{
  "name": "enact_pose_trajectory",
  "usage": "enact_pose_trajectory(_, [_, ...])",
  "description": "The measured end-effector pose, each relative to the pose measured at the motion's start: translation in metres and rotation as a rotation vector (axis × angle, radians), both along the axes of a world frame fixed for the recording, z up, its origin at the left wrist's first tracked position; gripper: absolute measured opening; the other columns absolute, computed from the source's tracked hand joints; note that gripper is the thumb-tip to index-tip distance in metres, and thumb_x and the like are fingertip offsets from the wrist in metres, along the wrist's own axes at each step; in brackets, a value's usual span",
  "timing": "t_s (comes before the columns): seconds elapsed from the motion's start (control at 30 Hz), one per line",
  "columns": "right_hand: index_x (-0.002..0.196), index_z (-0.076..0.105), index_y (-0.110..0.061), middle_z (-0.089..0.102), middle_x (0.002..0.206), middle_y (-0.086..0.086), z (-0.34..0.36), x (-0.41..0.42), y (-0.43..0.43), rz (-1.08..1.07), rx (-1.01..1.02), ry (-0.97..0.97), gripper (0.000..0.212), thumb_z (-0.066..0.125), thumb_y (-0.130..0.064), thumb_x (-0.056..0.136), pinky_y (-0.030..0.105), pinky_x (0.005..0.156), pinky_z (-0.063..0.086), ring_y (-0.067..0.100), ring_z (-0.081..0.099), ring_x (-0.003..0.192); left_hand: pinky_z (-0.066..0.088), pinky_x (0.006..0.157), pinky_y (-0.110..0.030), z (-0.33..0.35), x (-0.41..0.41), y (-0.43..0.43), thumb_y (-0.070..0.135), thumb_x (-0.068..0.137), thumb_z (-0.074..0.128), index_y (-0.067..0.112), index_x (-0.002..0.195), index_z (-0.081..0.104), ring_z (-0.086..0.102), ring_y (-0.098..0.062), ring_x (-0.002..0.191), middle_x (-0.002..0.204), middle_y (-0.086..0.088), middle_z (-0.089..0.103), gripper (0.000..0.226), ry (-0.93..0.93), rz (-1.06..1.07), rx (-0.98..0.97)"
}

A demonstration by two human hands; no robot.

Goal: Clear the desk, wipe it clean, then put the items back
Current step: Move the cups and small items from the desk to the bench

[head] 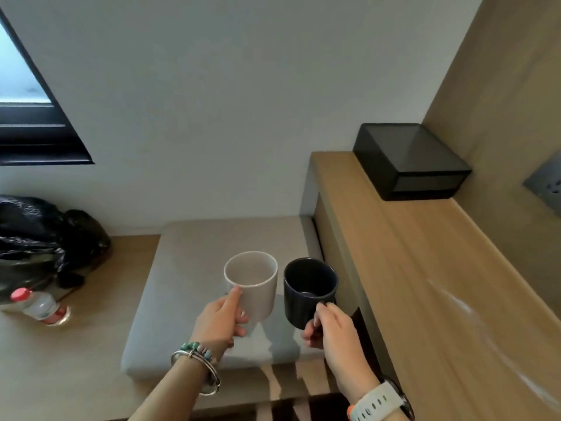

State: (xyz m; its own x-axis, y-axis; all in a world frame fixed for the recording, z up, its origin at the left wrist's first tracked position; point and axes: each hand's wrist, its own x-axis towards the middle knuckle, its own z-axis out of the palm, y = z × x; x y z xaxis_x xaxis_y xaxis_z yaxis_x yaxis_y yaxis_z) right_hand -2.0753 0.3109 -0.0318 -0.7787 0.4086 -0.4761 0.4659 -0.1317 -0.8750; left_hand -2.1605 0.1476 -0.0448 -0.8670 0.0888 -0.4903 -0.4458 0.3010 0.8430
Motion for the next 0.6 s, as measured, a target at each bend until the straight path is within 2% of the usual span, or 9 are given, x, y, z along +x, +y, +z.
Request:
enact_pose_trajectory(0.1, [0.070, 0.049, -0.010, 0.057, 0.068, 0.010, -0.014, -0.055, 0.018, 0.005, -0.017, -0.043, 0.034, 0.039, -0.021, 0.100, 0.034, 0.073, 0.047, 0.023, 0.055, 0.071, 0.036, 0.047, -0.023, -0.013, -0.054, 0.019, 0.041, 0.096, 0.042, 0.014, 0.062, 0.047, 0.059, -0.018, 0.058, 0.075, -0.010, 0.062, 0.045, -0.033, -0.001, 0.013])
enact_pose_trajectory(0.23, [0.068, 0.049, -0.008, 0.061, 0.068, 0.011, -0.042, -0.123, 0.035, -0.046, -0.055, -0.035, 0.034, 0.041, -0.018, 0.099, 0.039, 0.075, 0.050, 0.026, 0.058, 0.073, 0.046, 0.052, -0.025, -0.034, -0.122, 0.041, 0.041, 0.097, 0.040, 0.013, 0.071, 0.053, 0.068, -0.020, 0.073, 0.076, -0.005, 0.064, 0.040, -0.066, -0.052, -0.008])
enact_pose_trajectory(0.4, [0.061, 0.044, -0.009, 0.061, 0.059, 0.012, -0.087, -0.205, 0.057, -0.231, -0.049, -0.080, 0.039, 0.042, -0.015, 0.099, 0.044, 0.074, 0.049, 0.029, 0.055, 0.067, 0.051, 0.057, -0.027, -0.075, -0.206, 0.069, 0.036, 0.098, 0.040, 0.012, 0.070, 0.055, 0.067, -0.018, 0.074, 0.078, -0.006, 0.064, 0.039, -0.105, -0.123, -0.025])
enact_pose_trajectory(0.6, [0.057, 0.046, -0.012, 0.057, 0.060, 0.011, -0.143, -0.296, 0.098, -0.315, 0.050, -0.131, 0.040, 0.042, -0.017, 0.096, 0.049, 0.081, 0.049, 0.028, 0.055, 0.068, 0.051, 0.062, -0.029, -0.133, -0.297, 0.115, 0.035, 0.098, 0.040, 0.013, 0.068, 0.054, 0.067, -0.018, 0.075, 0.077, -0.006, 0.063, 0.040, -0.113, -0.172, 0.004])
